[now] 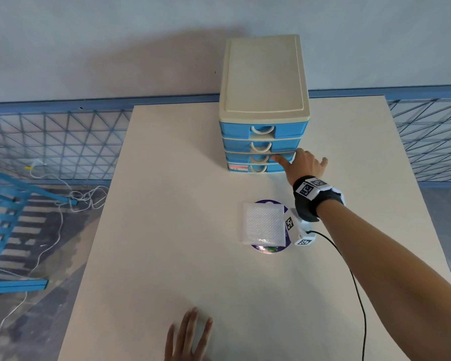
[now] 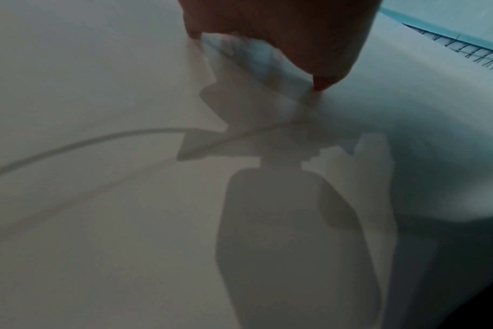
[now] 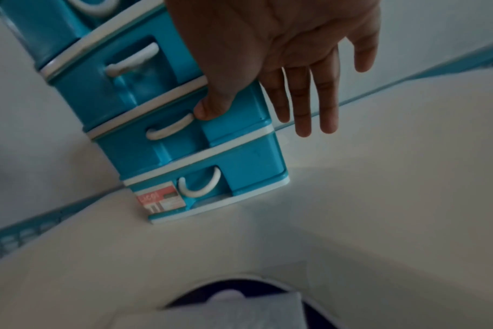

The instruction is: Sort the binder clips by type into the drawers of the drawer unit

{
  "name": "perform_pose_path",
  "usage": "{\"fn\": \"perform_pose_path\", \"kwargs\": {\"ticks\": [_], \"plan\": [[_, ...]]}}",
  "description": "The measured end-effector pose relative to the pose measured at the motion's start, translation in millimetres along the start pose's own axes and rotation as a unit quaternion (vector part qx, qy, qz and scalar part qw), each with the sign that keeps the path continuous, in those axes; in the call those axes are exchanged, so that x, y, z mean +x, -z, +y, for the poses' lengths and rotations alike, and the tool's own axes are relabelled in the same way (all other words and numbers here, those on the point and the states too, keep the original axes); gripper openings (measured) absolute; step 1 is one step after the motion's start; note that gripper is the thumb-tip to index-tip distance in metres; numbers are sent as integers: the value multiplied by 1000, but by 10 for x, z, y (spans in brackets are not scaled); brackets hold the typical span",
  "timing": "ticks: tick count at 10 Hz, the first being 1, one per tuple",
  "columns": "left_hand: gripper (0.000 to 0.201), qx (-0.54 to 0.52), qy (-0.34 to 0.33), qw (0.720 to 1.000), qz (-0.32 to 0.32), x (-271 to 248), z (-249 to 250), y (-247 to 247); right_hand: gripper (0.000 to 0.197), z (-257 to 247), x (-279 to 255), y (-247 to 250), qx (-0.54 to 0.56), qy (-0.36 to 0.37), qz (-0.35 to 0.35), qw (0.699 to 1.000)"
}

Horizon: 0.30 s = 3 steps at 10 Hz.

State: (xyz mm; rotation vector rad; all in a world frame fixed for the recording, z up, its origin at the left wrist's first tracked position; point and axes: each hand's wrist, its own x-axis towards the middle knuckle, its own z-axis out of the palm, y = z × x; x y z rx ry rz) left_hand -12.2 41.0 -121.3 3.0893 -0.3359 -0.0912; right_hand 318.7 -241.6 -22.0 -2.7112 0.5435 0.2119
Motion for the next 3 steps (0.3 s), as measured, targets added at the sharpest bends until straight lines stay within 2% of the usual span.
{"fn": "perform_pose_path", "kwargs": {"ticks": [1,2,3], "plan": [[48,-26,-15,999,-36,2,-32,53,63,-11,-58,-27,-18,-2,2,1000],[81,-23,-50,998,-36,-56,-70,33,60,16,-148,-1,4,-20,-16,1000],[101,-19,-42,997,-56,-52,-18,73,56,80,-298,61,25,-45,-42,998]]}}
